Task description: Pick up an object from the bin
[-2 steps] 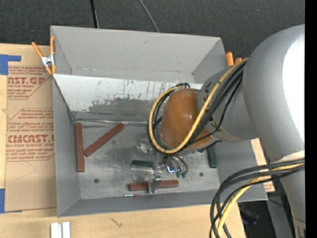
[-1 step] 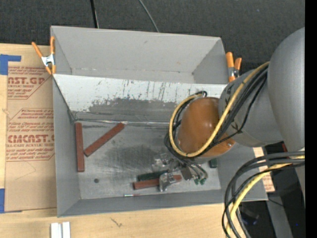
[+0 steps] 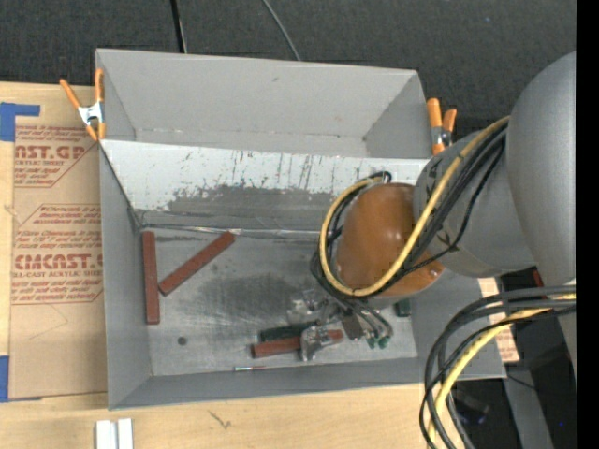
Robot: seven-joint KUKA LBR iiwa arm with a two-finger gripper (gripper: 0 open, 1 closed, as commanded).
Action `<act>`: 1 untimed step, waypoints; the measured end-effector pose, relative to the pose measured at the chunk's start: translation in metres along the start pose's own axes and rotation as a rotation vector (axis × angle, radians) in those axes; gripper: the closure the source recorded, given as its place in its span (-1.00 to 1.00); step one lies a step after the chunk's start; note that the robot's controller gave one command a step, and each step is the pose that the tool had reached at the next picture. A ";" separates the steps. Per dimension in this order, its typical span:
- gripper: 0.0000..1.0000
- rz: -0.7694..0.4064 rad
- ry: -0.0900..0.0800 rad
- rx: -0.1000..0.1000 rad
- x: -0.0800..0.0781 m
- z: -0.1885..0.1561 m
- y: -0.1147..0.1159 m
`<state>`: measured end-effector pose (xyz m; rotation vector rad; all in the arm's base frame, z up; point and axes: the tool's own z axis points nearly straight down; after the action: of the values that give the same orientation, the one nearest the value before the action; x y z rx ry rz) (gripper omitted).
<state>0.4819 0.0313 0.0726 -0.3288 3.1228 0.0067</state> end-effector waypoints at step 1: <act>1.00 0.000 0.004 0.001 0.002 -0.008 0.000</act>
Offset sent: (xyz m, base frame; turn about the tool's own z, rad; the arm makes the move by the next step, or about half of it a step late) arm 0.0000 0.0000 0.0880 0.0000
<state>0.4804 0.0311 0.0810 -0.3298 3.1265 0.0047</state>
